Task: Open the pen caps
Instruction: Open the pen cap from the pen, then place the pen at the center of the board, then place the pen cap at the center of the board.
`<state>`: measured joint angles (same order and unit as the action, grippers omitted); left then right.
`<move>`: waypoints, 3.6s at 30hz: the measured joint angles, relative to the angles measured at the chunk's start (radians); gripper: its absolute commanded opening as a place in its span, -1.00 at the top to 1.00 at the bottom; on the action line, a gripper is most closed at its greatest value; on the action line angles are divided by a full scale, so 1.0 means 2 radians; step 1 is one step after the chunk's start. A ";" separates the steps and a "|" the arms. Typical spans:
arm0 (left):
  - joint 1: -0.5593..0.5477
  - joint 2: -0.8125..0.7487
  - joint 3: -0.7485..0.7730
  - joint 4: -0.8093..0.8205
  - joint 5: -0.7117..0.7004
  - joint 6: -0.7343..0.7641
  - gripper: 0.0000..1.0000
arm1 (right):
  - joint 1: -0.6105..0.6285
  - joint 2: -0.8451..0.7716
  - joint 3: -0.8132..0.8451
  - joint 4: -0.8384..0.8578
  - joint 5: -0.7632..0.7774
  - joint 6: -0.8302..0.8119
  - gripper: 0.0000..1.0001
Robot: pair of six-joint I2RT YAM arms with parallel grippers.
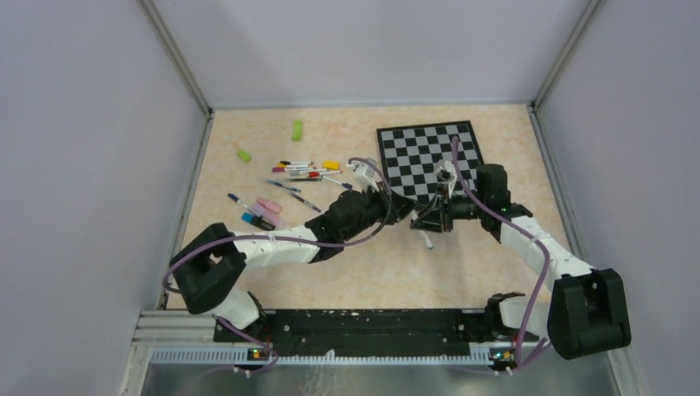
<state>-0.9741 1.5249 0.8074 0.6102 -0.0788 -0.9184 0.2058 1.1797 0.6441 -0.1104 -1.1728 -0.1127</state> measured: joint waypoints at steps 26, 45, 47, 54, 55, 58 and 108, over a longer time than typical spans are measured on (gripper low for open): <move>0.153 -0.163 -0.049 0.028 -0.079 0.047 1.00 | 0.017 0.033 0.039 -0.165 0.183 -0.186 0.85; 0.153 -0.096 -0.102 -0.226 0.046 0.105 1.00 | 0.014 0.115 0.044 -0.208 0.377 -0.257 0.30; 0.152 -0.061 -0.089 -0.236 0.043 0.104 1.00 | 0.014 0.121 0.046 -0.205 0.379 -0.255 0.24; 0.151 0.025 -0.022 -0.264 0.030 0.103 0.87 | 0.014 0.124 0.049 -0.207 0.376 -0.248 0.13; 0.151 0.036 -0.012 -0.268 0.029 0.103 0.82 | 0.014 0.124 0.049 -0.207 0.375 -0.247 0.12; 0.151 0.064 0.018 -0.287 0.029 0.106 0.71 | 0.014 0.123 0.050 -0.207 0.370 -0.244 0.11; 0.240 -0.165 -0.066 -0.385 -0.043 0.090 -0.97 | 0.006 0.032 0.056 -0.203 0.341 -0.243 0.00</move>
<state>-0.4938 1.1946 0.6758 -0.1600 -0.1658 -0.7391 0.2176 1.2434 0.7559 -0.5159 -0.4908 -0.5987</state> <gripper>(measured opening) 0.987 0.496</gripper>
